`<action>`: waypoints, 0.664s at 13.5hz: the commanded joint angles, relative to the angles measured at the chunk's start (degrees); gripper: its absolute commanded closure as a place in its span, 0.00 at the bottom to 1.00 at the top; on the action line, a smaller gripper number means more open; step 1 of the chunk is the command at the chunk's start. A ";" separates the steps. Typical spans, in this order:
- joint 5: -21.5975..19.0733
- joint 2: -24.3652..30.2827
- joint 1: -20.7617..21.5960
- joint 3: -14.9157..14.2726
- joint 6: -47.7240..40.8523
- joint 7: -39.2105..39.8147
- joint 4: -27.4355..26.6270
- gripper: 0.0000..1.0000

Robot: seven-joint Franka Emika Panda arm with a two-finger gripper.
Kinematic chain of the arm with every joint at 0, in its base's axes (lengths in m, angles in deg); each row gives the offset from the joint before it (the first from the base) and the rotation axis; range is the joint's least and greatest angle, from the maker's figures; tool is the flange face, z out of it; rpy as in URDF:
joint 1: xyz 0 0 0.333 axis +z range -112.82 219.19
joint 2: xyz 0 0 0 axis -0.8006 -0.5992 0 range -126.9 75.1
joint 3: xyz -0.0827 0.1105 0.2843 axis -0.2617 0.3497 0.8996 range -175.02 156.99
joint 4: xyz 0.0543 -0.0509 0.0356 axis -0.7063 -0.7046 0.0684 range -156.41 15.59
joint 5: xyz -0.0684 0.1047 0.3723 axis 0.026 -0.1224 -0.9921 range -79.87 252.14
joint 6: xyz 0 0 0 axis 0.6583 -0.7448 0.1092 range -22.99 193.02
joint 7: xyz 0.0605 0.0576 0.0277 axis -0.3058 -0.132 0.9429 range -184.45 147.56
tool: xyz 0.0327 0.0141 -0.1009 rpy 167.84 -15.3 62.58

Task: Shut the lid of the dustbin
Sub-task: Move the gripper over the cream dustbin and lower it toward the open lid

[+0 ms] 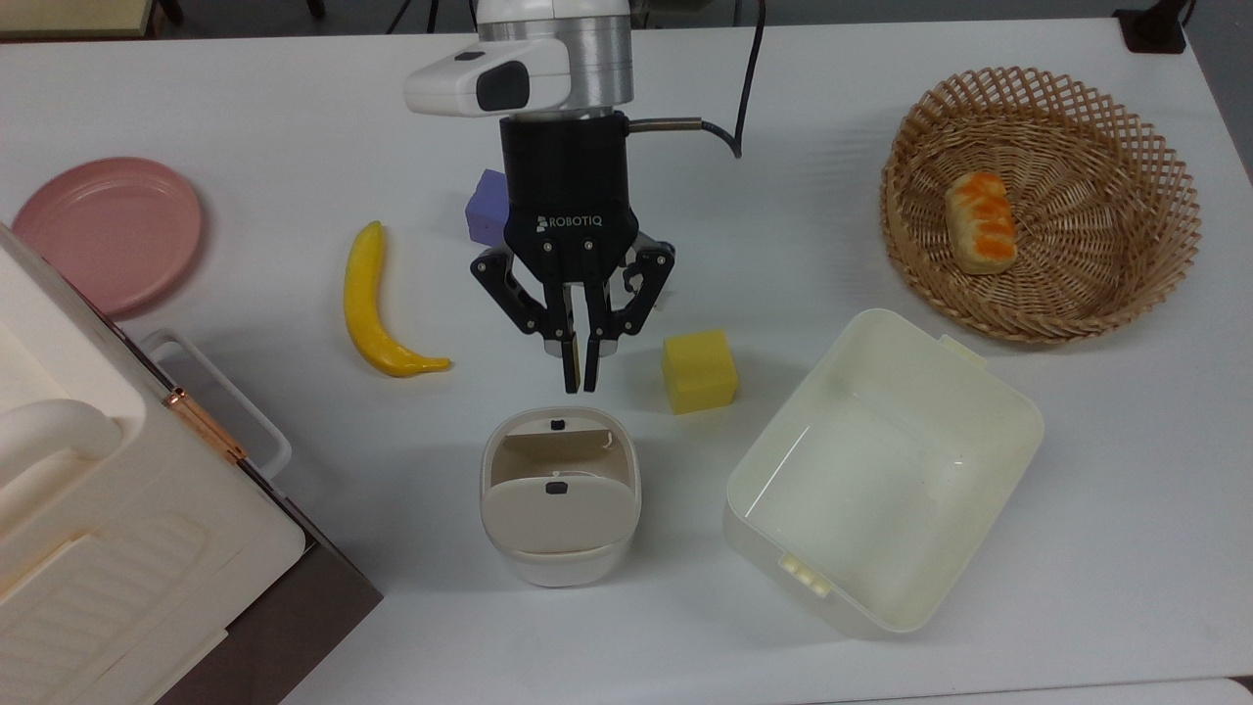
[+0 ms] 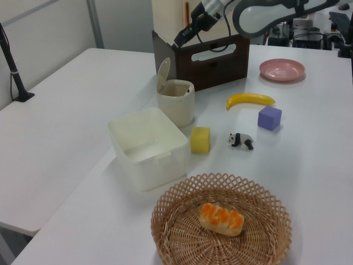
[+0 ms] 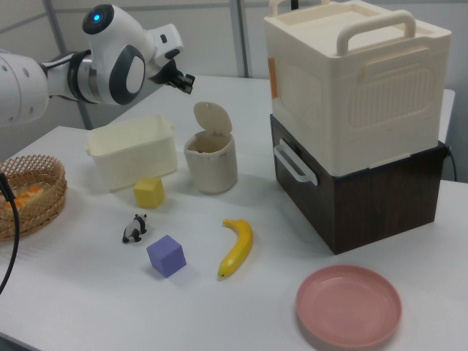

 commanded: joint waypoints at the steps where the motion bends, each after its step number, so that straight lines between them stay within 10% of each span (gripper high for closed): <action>1: 1.94 -4.55 0.33 -0.81 3.10 -0.84 4.52 0.94; 9: 2.03 -12.55 0.25 -2.39 9.17 -0.93 11.56 0.98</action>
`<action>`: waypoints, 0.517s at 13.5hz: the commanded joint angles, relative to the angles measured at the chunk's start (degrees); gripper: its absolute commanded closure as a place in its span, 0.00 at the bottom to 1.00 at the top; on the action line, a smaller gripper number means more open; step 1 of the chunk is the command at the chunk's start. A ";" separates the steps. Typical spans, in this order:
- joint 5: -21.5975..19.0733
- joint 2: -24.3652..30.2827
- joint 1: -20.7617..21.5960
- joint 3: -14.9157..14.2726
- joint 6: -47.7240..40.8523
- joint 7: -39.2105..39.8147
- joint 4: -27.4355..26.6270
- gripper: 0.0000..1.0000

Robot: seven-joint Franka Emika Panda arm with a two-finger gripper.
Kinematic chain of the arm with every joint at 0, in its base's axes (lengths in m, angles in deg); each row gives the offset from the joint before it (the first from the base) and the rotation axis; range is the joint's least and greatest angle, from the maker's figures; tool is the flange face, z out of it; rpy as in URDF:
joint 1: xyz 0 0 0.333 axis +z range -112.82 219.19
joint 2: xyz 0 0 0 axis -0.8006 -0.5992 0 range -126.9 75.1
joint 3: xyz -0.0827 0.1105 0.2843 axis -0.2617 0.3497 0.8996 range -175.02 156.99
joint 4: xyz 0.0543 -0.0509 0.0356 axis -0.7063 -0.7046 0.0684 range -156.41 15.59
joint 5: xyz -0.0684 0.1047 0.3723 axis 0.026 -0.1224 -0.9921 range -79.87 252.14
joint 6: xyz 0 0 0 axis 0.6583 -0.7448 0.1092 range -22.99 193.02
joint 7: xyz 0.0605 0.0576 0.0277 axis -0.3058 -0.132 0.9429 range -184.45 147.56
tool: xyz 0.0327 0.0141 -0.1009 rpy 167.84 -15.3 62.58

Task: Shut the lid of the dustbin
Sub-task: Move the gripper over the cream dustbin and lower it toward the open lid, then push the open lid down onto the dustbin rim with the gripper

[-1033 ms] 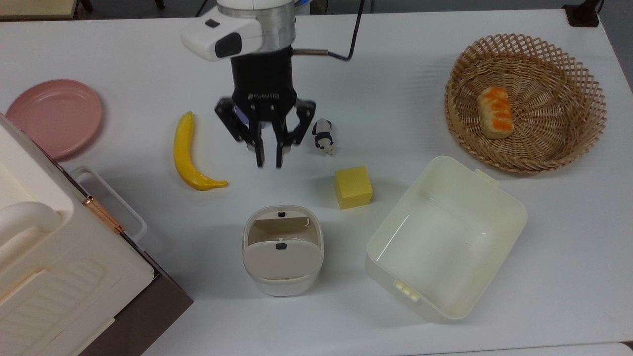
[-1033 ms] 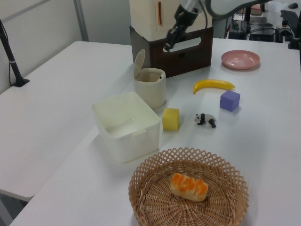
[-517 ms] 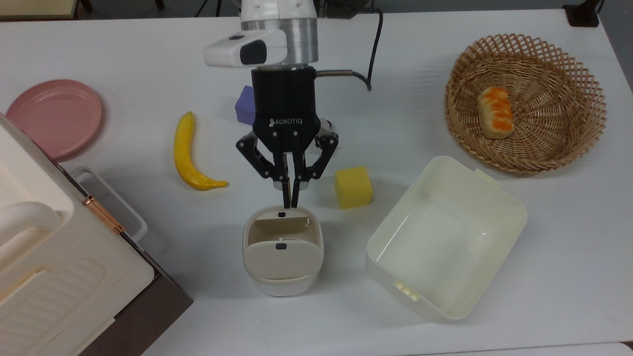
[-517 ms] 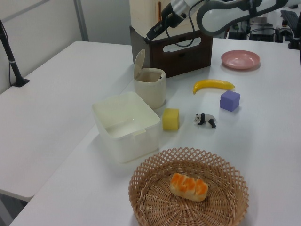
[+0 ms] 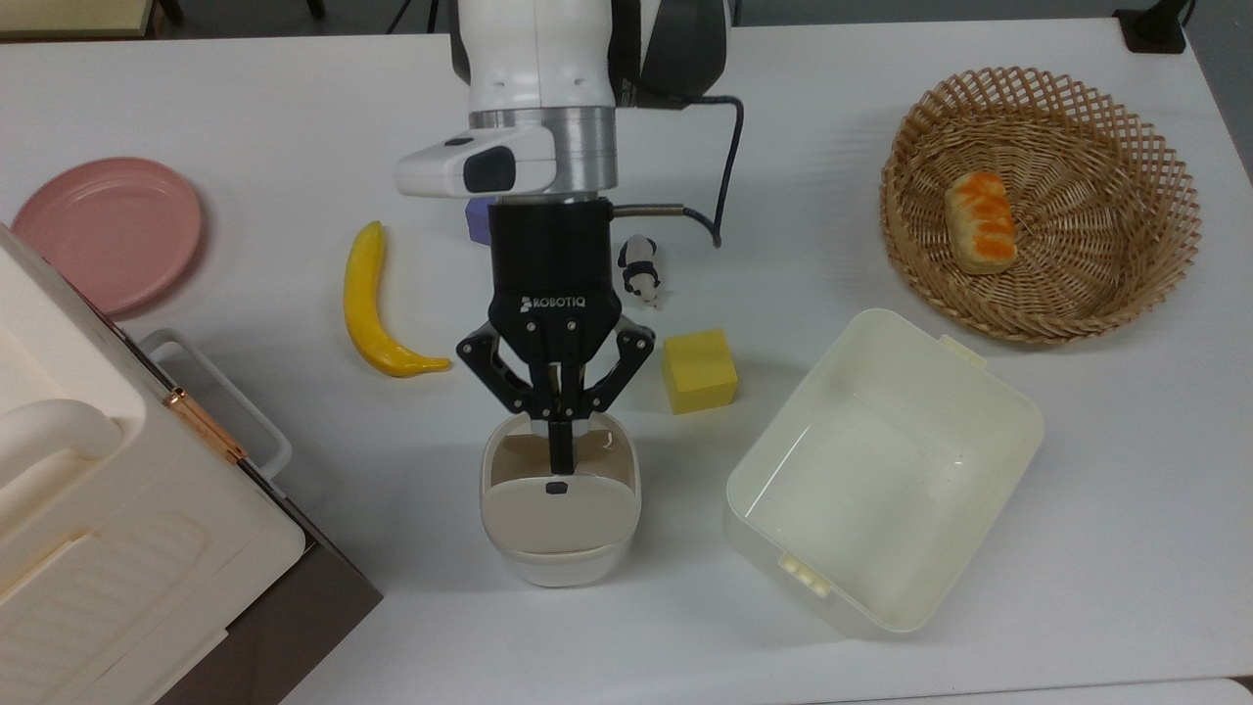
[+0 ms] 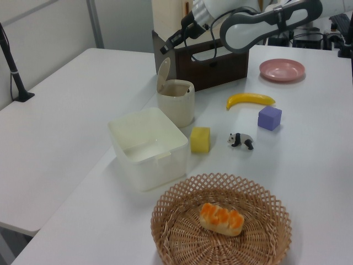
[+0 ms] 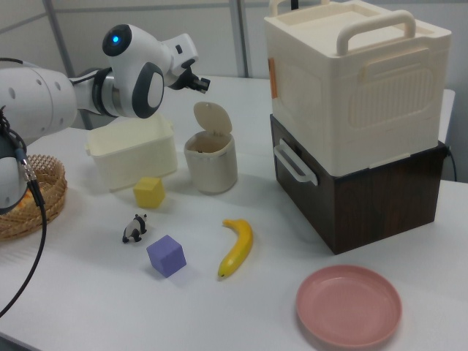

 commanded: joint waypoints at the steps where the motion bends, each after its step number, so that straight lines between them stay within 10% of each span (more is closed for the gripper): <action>1: 1.14 -4.32 0.54 -1.77 1.15 -0.85 5.24 0.98; 7: 0.88 -4.24 0.72 -2.04 -3.48 -0.85 4.72 1.00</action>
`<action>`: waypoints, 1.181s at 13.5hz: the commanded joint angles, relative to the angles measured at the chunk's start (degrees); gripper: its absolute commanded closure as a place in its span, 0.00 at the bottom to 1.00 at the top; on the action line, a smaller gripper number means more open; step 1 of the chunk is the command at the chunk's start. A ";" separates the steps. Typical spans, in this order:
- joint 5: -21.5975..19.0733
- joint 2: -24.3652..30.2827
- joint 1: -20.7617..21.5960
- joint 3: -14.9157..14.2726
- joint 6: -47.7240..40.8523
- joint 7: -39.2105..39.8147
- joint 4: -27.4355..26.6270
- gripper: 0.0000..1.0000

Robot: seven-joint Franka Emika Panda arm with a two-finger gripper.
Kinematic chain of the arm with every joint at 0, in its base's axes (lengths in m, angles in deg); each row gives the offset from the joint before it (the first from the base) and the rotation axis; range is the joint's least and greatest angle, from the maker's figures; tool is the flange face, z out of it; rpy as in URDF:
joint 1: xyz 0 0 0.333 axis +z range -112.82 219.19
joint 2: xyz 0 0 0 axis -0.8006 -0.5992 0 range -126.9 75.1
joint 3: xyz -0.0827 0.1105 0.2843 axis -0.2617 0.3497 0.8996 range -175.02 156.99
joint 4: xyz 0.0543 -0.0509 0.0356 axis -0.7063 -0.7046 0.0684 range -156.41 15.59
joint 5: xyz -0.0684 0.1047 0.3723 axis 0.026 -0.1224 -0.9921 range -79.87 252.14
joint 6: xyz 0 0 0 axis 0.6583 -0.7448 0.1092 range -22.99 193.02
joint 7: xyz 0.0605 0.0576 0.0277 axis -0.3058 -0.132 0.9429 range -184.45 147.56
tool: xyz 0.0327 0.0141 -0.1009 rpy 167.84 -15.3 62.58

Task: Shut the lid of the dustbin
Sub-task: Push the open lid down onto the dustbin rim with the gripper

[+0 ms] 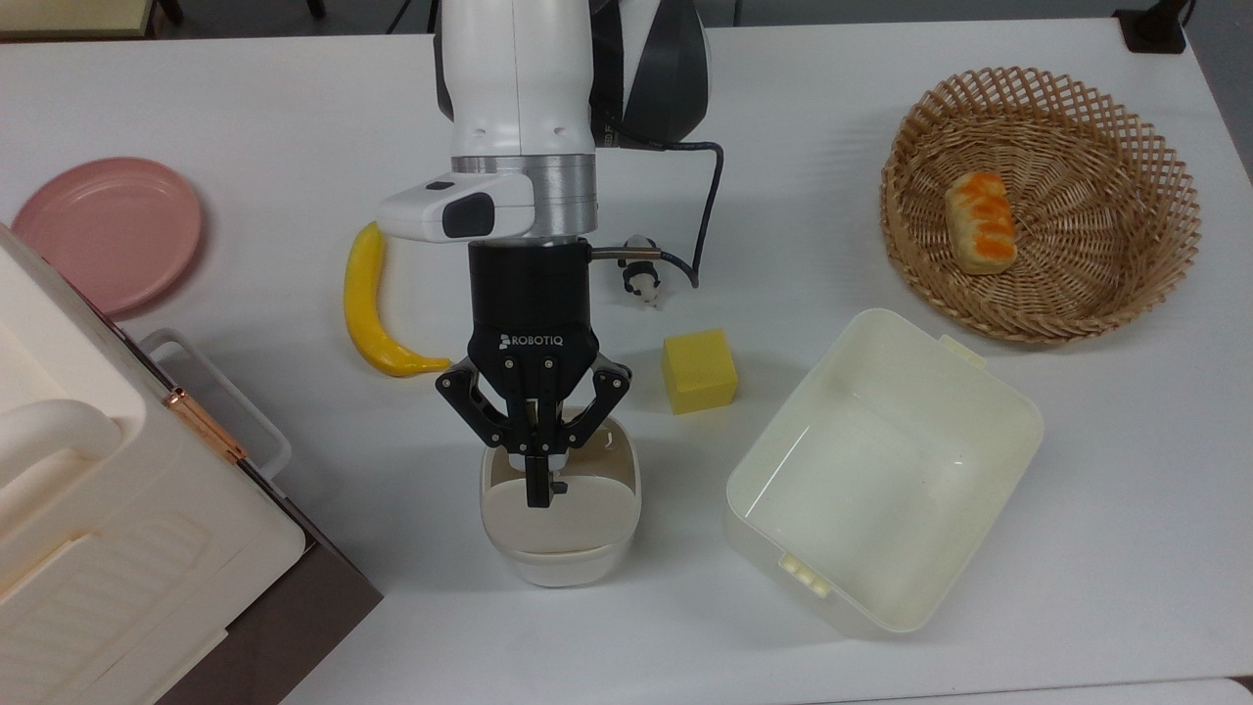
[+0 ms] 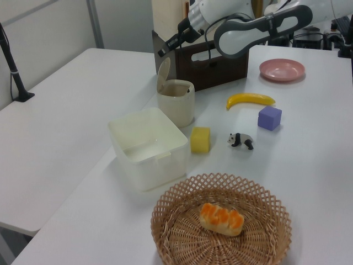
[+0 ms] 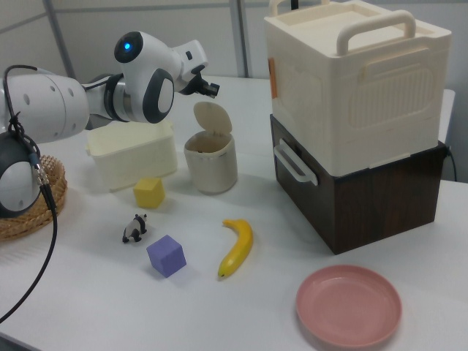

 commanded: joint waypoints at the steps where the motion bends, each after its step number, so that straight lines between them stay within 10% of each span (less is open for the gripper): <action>1: 0.87 -0.11 0.66 -0.70 -5.69 -0.76 1.01 1.00; 16: 1.14 0.33 1.63 -0.35 -12.74 0.38 -4.97 1.00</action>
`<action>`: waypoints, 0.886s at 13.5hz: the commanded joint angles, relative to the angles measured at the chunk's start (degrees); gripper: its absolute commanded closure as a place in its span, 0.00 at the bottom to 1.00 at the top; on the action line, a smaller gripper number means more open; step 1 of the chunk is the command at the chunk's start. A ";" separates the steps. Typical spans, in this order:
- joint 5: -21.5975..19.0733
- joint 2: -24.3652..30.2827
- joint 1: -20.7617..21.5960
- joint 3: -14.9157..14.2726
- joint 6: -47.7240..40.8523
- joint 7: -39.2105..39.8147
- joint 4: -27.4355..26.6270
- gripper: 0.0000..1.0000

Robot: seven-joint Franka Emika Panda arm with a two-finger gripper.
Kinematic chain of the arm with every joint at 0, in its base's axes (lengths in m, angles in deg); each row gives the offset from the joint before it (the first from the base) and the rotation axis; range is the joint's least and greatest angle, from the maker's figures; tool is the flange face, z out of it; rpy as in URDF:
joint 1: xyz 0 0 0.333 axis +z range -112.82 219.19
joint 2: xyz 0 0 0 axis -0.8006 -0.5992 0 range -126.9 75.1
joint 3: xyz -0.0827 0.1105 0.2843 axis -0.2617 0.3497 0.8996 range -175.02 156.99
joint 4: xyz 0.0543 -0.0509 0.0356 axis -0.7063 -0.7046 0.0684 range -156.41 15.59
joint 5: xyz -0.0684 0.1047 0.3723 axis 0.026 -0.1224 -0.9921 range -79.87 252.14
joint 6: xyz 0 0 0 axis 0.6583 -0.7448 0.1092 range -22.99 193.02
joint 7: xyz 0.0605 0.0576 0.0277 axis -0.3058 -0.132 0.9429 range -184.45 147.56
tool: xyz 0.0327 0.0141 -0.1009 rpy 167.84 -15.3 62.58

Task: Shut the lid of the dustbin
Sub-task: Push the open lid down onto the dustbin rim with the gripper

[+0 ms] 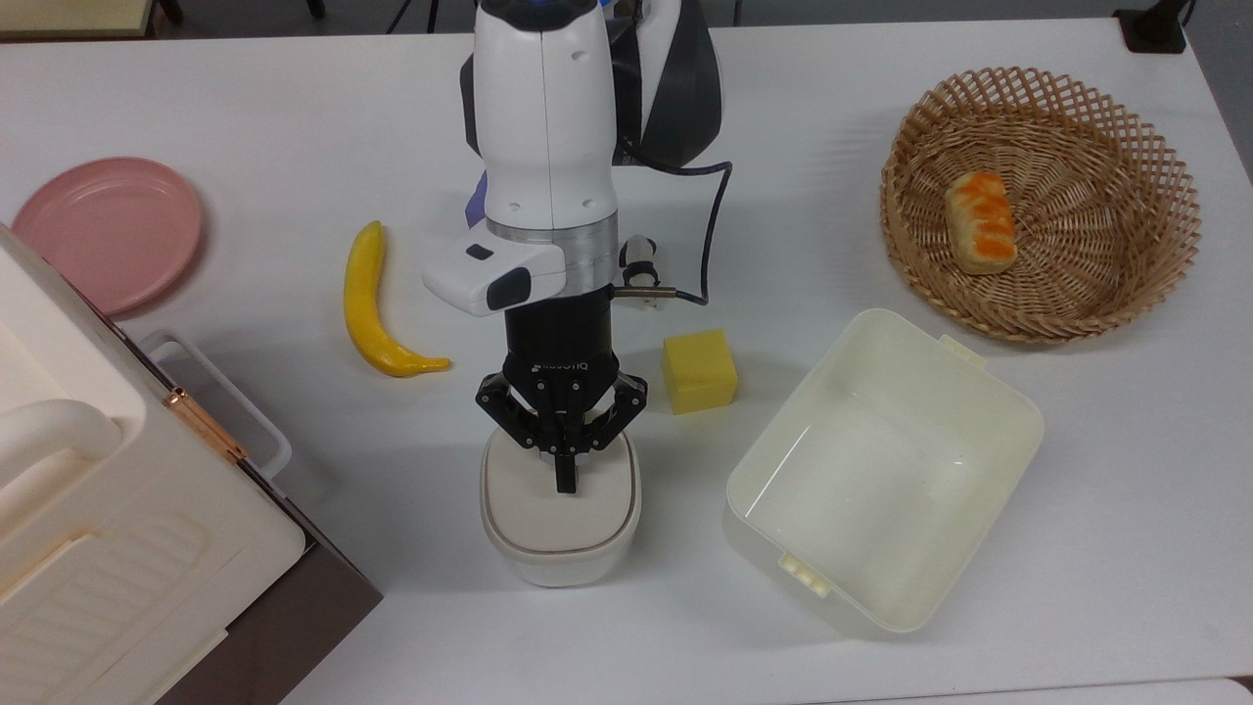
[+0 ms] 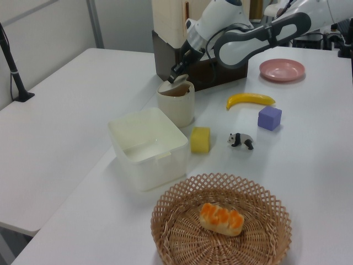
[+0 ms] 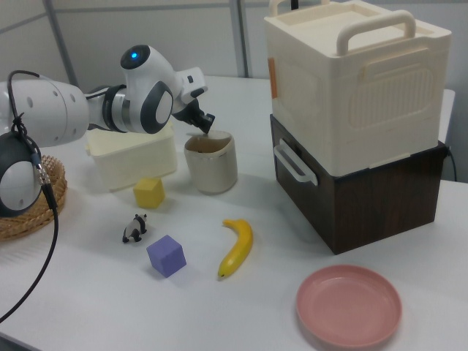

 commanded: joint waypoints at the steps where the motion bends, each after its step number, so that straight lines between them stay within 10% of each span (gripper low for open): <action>1: 0.99 0.98 0.55 -0.38 -1.67 0.45 -2.54 1.00; 12: 1.25 -0.17 1.08 -0.38 -1.58 1.42 -4.39 1.00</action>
